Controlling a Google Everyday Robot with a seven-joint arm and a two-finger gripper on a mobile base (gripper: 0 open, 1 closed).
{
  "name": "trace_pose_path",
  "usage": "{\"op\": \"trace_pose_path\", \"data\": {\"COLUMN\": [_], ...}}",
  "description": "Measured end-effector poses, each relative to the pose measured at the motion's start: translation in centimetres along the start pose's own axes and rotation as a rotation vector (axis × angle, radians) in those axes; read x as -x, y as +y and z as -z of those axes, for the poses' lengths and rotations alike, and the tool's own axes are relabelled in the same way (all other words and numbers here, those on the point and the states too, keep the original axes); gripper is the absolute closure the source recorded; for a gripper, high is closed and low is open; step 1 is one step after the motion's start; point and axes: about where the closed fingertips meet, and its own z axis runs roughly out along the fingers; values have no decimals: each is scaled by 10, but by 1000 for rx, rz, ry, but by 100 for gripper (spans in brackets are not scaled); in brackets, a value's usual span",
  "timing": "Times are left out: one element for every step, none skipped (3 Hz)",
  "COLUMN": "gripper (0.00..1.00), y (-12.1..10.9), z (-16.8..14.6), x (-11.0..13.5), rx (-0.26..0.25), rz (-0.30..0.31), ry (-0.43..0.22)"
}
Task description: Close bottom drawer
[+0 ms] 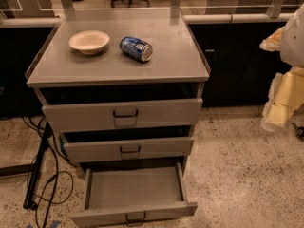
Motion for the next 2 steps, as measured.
{"op": "trace_pose_path", "data": {"gripper": [0,0], "y": [1,29], "z": [3,-21], "x": [2,12], "rx": [-17,-9], "rz": [-1,-1], "ry": [-5,-92]}}
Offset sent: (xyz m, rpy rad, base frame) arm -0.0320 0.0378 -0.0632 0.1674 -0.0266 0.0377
